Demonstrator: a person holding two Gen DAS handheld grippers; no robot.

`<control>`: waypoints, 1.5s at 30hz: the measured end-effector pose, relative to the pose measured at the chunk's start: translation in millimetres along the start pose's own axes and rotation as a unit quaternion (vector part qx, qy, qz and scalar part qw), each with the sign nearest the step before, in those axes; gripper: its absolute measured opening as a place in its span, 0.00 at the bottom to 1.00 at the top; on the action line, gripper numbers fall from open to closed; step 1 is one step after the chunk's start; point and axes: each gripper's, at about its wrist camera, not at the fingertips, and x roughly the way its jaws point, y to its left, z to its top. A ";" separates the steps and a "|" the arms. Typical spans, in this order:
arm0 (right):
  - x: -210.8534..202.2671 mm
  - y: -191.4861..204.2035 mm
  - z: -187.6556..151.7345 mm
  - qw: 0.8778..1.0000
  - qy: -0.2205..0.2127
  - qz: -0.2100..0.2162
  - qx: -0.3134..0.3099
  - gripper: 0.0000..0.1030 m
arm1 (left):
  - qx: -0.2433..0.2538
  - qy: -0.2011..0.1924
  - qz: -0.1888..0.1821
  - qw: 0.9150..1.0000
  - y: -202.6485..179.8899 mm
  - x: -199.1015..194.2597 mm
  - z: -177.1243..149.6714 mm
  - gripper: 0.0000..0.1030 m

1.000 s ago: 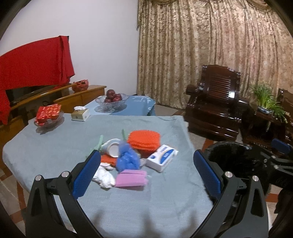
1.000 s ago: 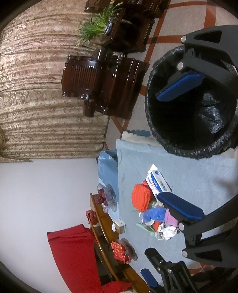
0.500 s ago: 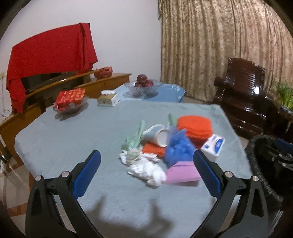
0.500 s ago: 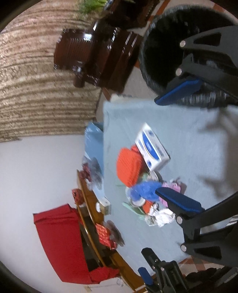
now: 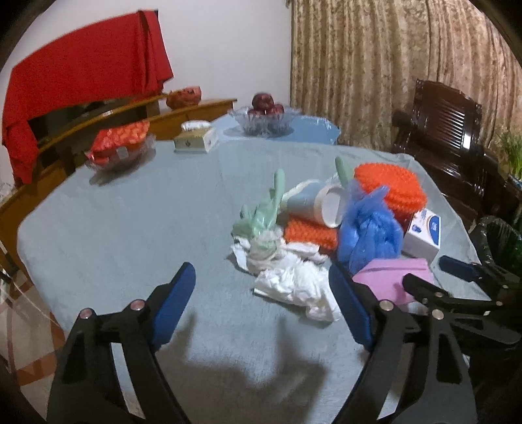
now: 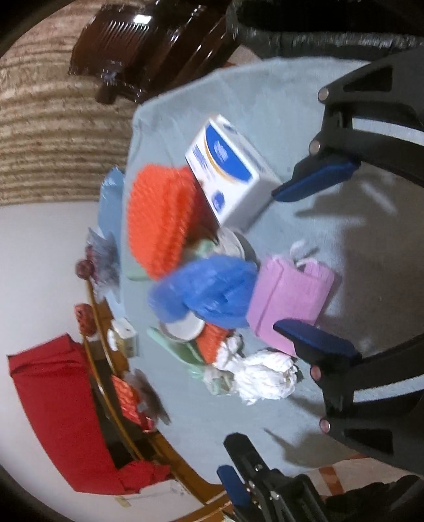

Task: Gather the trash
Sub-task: 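Grasp white tissues with left gripper while right gripper grasps pink cloth, then carry tissues and pink cloth over the bin and open both grippers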

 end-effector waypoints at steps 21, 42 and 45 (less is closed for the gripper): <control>-28.3 -33.1 -3.6 1.000 0.013 0.015 0.010 0.08 | 0.018 0.072 -0.039 0.996 -41.9 54.3 -14.0 0.46; -127.4 -66.9 8.0 0.996 -0.083 -0.004 0.027 0.08 | 0.047 -0.006 -0.093 0.995 -101.0 -35.8 18.3 0.25; -148.3 -84.8 4.9 0.994 -0.100 -0.025 0.039 0.08 | 0.058 -0.014 -0.118 0.991 -124.6 -46.1 22.4 0.26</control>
